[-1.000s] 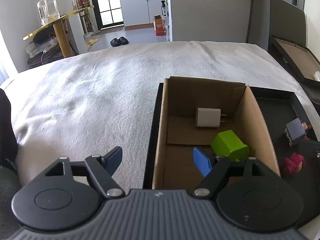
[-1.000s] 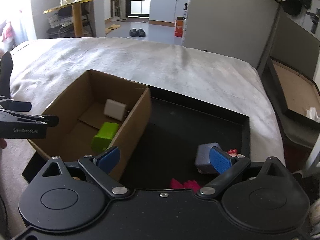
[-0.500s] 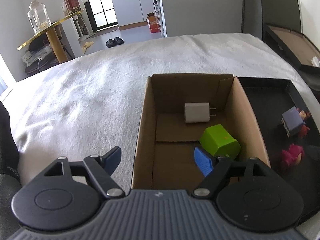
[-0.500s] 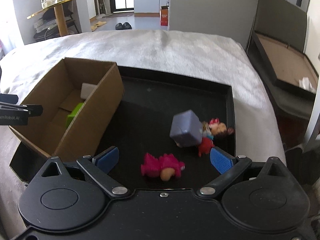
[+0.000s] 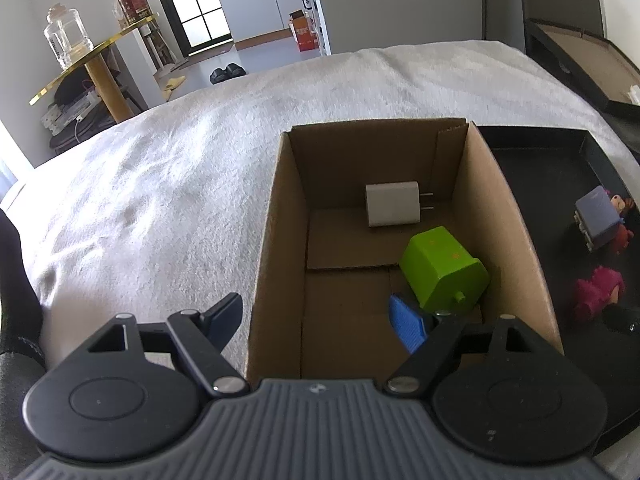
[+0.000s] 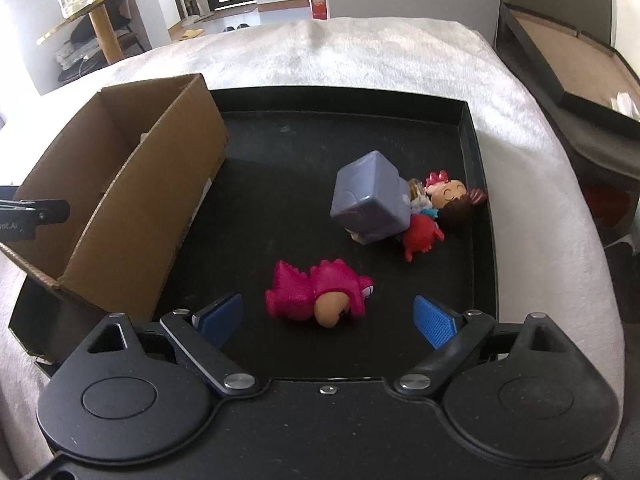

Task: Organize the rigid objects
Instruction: 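Move the right gripper to the pink doll and grasp it, then carry the pink doll with the right gripper over the box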

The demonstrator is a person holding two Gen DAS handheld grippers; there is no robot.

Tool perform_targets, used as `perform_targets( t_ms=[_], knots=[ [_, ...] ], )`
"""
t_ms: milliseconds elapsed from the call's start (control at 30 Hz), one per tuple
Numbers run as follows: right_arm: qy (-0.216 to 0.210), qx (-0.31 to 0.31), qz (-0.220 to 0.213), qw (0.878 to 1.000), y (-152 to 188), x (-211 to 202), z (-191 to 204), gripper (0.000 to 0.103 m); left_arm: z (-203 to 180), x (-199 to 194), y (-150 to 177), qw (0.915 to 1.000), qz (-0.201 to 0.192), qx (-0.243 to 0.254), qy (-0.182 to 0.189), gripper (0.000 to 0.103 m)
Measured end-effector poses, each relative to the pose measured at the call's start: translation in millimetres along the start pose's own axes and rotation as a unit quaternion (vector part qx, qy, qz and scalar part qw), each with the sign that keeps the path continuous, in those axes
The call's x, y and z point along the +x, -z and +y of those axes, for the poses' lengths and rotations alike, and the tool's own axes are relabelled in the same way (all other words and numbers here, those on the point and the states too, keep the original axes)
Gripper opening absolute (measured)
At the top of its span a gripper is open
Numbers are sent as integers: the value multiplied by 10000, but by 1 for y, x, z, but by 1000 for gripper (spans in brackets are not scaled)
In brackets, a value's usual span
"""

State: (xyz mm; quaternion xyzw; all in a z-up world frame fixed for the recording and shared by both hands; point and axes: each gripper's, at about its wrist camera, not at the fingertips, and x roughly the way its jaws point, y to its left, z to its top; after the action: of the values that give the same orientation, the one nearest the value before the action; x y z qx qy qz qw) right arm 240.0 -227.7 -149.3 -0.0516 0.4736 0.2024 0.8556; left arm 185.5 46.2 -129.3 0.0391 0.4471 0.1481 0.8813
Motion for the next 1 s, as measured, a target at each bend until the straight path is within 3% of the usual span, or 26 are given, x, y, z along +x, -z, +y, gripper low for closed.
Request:
perform_targets(
  t_ms=[333,433,467,1000],
  knots=[
    [58,-168,191,9997,-1,25,10,92,-1,9,0,9999,117,17,-71,79],
    [65,-242,333,9991,-1,31,13,64,1,10,2,9999,125,-11,-58,79],
    [62,-250,318,9992,-2,30,13,62,2,10,2,9999,120,-31,-55,79],
    [153,-685,21,9975,-34,-8,43,62,22,7,4,9991,-25,-420,50,76]
  ],
)
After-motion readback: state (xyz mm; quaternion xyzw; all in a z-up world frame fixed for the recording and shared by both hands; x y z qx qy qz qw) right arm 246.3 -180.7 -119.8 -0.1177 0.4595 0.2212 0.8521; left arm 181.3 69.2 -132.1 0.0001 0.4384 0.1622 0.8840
